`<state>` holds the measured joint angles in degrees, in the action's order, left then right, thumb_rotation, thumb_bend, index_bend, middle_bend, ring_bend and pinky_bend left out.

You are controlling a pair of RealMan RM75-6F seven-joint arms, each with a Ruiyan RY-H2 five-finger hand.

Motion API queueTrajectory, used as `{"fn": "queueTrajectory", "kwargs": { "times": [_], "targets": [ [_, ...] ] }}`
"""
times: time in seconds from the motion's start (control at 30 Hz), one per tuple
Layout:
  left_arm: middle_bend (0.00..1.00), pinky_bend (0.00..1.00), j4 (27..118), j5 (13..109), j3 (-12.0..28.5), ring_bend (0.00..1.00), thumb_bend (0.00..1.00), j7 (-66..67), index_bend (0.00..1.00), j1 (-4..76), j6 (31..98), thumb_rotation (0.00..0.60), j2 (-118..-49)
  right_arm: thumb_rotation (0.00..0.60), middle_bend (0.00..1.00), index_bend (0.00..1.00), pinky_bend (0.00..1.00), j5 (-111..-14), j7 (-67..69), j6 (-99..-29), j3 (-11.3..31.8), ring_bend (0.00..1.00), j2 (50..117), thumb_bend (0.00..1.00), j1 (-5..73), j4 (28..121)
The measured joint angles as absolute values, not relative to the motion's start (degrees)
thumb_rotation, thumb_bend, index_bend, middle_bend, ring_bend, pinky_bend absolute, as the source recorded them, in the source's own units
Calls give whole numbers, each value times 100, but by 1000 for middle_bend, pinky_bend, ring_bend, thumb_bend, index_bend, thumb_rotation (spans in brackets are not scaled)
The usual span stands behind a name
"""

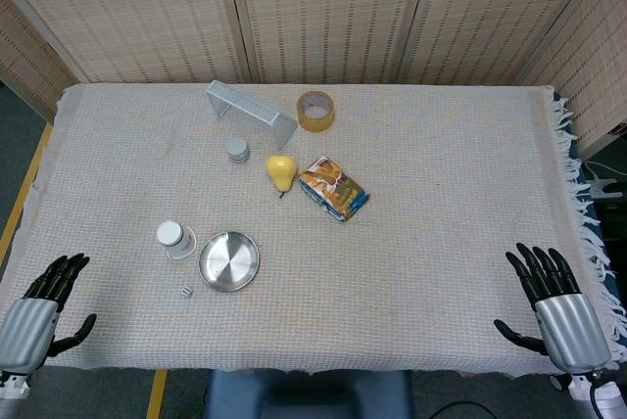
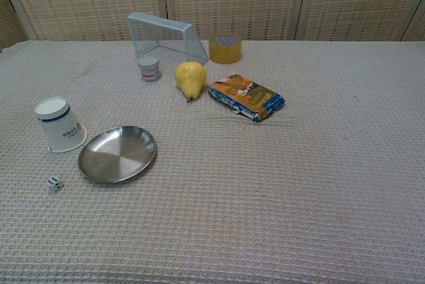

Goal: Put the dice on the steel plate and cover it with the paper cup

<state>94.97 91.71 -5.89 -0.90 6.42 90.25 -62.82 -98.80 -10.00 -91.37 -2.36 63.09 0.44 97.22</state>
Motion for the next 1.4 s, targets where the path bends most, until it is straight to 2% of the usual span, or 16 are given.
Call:
{"fn": "queueTrajectory", "kwargs": {
  "times": [0.2, 0.27, 0.33, 0.4, 0.47, 0.57, 0.8, 1.1, 1.4],
  "targets": [
    [32, 284, 9625, 8966, -480, 47, 340, 408, 0, 611, 8822, 600, -6365, 468, 0, 0, 0, -9945, -1023, -9100, -279, 0, 6307, 78, 32, 9722],
    [143, 404, 9671, 9034, -487, 159, 339, 498, 25, 611, 8766, 600, -6418, 468, 0, 0, 0, -9978, -984, -9116, -289, 0, 6290, 79, 24, 9725],
    [400, 647, 9686, 9135, -477, 432, 335, 510, 172, 595, 8785, 600, -6522, 468, 0, 0, 0, -10020, -963, -9150, -297, 0, 6282, 79, 12, 9716],
    [590, 767, 9632, 9247, -452, 592, 335, 588, 279, 574, 8876, 600, -6737, 468, 0, 0, 0, -10030, -947, -9140, -310, 0, 6273, 79, 8, 9716],
    [754, 854, 9507, 9374, -443, 720, 337, 730, 343, 569, 8913, 600, -6972, 469, 0, 0, 0, -10030, -908, -9115, -318, 0, 6251, 79, 10, 9741],
    [895, 940, 9291, 9427, -434, 843, 336, 1061, 380, 575, 8822, 600, -7275, 469, 0, 0, 0, -10020, -931, -9107, -303, 0, 6250, 79, 12, 9745],
    [935, 949, 8934, 9198, -464, 870, 334, 1382, 343, 797, 7904, 600, -7578, 469, 0, 0, 0, -9879, -971, -8942, -264, 0, 6280, 79, 53, 9749],
    [991, 972, 8150, 8916, -336, 916, 335, 1462, 309, 1240, 7070, 600, -8012, 469, 0, 0, 0, -9663, -1124, -8731, -202, 0, 6339, 79, 117, 9774],
    [1000, 977, 7564, 8909, -157, 930, 345, 1222, 306, 1568, 6905, 600, -8443, 468, 0, 0, 0, -9469, -1222, -8594, -135, 0, 6380, 79, 160, 9780]
  ]
}}
